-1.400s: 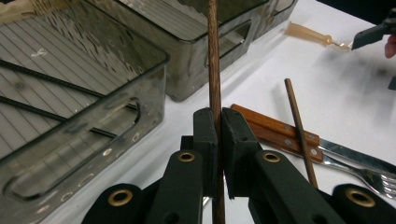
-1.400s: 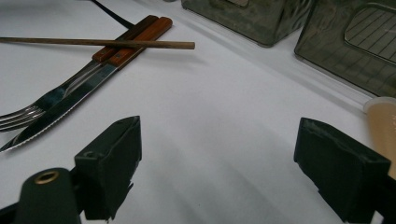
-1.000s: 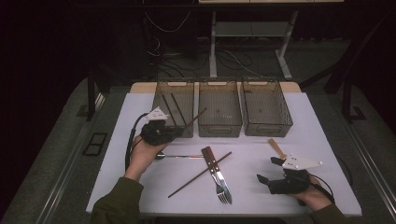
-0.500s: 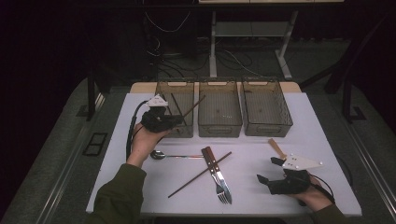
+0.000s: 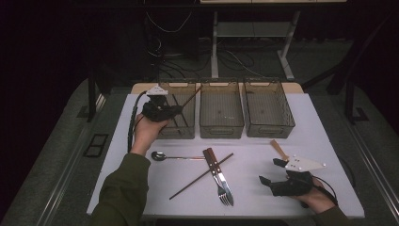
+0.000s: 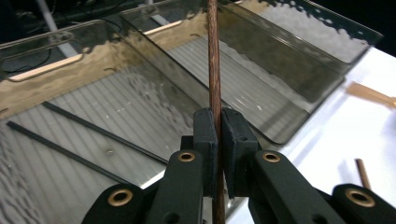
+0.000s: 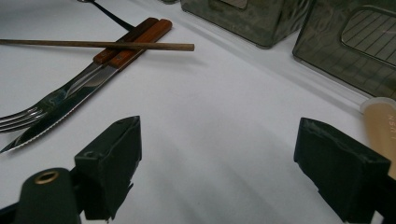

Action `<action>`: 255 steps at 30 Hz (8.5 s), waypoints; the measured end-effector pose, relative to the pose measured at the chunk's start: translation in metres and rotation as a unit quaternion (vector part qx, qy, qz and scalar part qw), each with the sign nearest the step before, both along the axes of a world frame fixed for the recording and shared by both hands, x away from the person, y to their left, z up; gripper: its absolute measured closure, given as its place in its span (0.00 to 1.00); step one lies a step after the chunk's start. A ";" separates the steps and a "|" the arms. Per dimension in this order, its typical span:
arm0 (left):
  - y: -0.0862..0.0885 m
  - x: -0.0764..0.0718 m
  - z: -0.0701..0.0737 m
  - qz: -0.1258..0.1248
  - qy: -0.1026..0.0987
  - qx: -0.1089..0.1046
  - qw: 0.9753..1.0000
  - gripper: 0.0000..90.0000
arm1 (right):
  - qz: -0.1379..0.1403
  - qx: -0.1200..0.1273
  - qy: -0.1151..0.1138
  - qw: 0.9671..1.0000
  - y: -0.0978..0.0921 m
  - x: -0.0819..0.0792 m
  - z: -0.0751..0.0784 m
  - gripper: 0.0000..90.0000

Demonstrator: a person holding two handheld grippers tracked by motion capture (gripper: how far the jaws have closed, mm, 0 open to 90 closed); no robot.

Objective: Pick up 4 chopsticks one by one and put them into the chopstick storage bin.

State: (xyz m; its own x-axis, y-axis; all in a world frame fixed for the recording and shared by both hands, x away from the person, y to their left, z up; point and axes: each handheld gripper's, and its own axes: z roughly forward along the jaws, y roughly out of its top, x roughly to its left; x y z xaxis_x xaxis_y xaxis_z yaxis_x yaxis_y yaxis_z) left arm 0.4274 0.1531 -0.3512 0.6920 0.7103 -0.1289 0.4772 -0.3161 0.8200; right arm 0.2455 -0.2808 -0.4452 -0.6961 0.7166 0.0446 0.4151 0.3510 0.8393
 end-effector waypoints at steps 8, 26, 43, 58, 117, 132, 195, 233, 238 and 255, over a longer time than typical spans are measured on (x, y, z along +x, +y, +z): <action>0.004 0.020 -0.002 0.027 0.008 0.005 1.000 0.94 | 0.001 0.002 -0.001 1.000 -0.001 0.000 0.000 0.17; 0.007 0.063 -0.006 0.075 0.009 0.022 0.997 0.94 | 0.003 0.006 0.000 1.000 -0.002 -0.001 0.000 0.17; 0.002 0.073 -0.028 0.086 0.032 0.053 0.994 0.73 | 0.000 0.011 0.002 1.000 -0.003 -0.001 0.001 0.17; 0.002 0.044 -0.007 0.045 0.015 0.028 0.998 0.47 | 0.004 0.006 0.000 1.000 -0.001 -0.001 0.000 0.17; -0.052 -0.140 -0.081 -0.153 0.034 0.039 0.987 0.51 | -0.001 0.002 0.000 1.000 0.000 -0.001 0.000 0.17; -0.062 -0.142 -0.094 -0.166 0.058 0.069 0.982 0.80 | 0.001 -0.002 0.000 1.000 0.000 -0.001 0.000 0.17; -0.039 -0.136 -0.070 -0.159 0.044 0.059 0.985 0.94 | 0.004 -0.004 -0.004 1.000 0.001 -0.001 0.000 0.17; 0.006 -0.100 -0.043 -0.092 0.027 0.019 0.995 0.94 | 0.004 0.001 0.001 1.000 0.000 0.000 0.000 0.17; 0.012 -0.089 -0.038 -0.075 0.019 0.006 0.997 0.94 | 0.003 0.002 0.001 1.000 -0.001 0.000 0.000 0.17; 0.017 -0.047 -0.009 -0.036 -0.004 -0.003 0.999 0.94 | 0.002 0.003 -0.001 1.000 -0.001 0.000 0.000 0.17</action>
State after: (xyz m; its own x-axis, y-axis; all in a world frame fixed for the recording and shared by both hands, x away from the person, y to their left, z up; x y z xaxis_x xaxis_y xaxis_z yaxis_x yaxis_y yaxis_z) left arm 0.3801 0.1701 -0.3599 0.7426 0.6574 -0.1279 0.4467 -0.3440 0.8259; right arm 0.2453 -0.2819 -0.4450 -0.6996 0.7129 0.0475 0.4118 0.3481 0.8422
